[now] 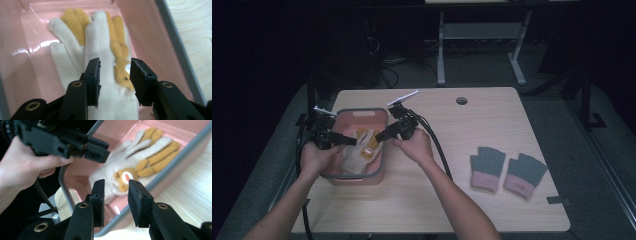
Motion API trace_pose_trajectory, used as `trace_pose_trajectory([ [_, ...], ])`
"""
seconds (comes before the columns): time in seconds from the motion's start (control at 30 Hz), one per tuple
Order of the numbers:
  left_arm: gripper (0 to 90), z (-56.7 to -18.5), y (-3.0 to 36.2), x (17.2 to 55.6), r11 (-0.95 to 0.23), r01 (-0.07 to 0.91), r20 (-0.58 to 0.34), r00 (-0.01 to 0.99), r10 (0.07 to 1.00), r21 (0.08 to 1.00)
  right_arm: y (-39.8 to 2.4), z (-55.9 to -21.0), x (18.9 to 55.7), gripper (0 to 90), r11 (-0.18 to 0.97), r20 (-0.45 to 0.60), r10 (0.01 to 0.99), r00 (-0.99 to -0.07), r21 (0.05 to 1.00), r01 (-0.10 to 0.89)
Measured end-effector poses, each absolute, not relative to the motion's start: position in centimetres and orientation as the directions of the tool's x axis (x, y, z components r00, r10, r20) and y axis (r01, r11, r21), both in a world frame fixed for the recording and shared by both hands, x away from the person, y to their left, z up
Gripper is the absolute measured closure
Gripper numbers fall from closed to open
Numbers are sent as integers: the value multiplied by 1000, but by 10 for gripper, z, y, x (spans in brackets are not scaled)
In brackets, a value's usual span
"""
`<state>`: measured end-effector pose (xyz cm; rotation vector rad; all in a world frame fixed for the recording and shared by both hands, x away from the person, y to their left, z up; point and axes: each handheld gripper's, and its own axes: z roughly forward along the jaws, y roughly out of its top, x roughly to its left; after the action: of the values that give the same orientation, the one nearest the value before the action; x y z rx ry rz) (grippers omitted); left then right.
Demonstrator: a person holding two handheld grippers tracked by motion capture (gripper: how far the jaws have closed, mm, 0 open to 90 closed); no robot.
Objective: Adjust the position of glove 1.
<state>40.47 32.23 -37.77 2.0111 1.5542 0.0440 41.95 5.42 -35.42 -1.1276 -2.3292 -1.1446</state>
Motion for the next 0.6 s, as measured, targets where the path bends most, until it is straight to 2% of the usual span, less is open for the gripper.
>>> trace_pose_trajectory([
  [0.2,585,-387,307,426,-144,877,-297,304,905,458,34,-355,416,655,352,573,524,-630,528,773],
  [0.27,581,-390,303,432,-186,878,-244,316,917,441,27,-355,416,655,349,572,524,-631,531,772],
  [0.4,569,-398,301,441,-193,883,-231,314,921,427,17,-355,414,652,345,570,531,-627,530,774],
  [0.53,568,-405,298,447,-216,888,-179,309,934,407,12,-356,411,652,333,575,531,-622,533,778],
  [0.6,593,-408,298,450,-215,891,-166,301,939,400,11,-357,410,652,334,572,529,-627,539,773],
])
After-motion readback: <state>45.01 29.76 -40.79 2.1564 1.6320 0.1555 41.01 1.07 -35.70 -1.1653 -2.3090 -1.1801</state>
